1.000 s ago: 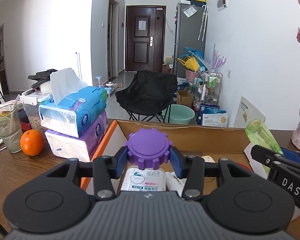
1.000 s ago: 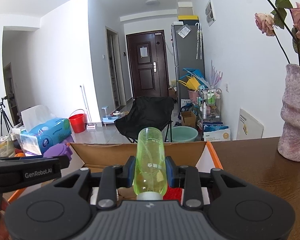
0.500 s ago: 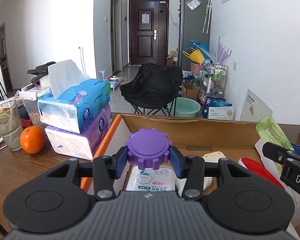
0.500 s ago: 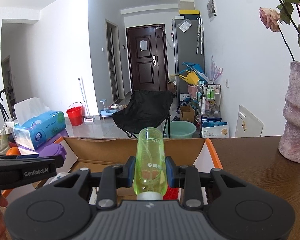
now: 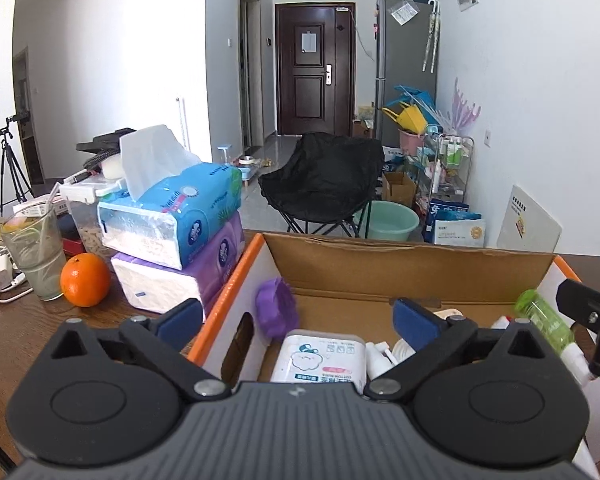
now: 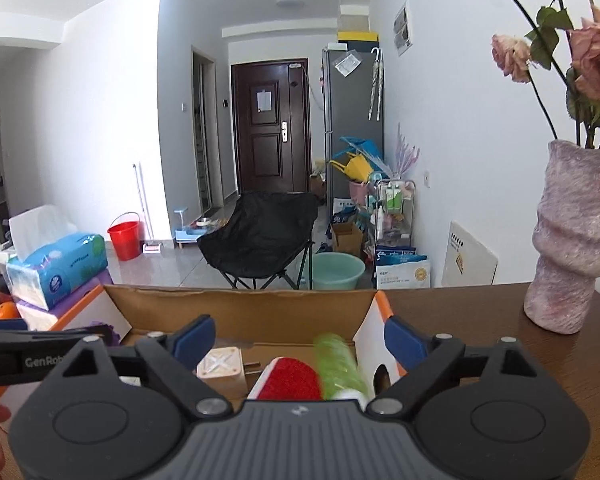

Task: Organize rigid objects
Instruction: 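Release the purple cap into the red box with the left tool while the right releases the spray bottle, then withdraw both tools from the red box back over the table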

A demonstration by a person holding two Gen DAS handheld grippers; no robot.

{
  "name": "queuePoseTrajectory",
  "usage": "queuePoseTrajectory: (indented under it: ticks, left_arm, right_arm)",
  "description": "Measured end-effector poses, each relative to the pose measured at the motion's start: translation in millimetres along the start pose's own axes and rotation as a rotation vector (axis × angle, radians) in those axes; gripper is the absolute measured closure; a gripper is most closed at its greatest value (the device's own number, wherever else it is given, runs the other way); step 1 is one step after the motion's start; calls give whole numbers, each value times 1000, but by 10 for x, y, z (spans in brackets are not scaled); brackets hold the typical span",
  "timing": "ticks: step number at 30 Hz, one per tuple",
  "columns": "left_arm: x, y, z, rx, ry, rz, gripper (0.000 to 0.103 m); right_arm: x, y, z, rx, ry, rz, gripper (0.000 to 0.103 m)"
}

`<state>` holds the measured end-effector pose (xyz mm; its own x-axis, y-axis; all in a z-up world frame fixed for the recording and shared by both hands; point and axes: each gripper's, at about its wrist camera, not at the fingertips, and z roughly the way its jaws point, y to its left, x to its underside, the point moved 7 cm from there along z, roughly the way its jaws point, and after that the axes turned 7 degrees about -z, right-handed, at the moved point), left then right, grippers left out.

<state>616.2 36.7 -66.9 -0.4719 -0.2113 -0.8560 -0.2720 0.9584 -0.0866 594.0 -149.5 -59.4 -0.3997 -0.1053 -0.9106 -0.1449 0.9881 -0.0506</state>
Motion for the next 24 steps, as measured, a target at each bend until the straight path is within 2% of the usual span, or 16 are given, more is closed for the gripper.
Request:
queuePoseTrajectory:
  ticks: [3, 24]
  left_arm:
    - [-10, 7, -8, 4, 0, -7, 0]
    - [29, 4, -71, 1, 8, -3, 0]
  right_arm:
    - [-12, -24, -18, -4, -9, 10, 0]
    - [65, 1, -53, -2, -3, -4, 0]
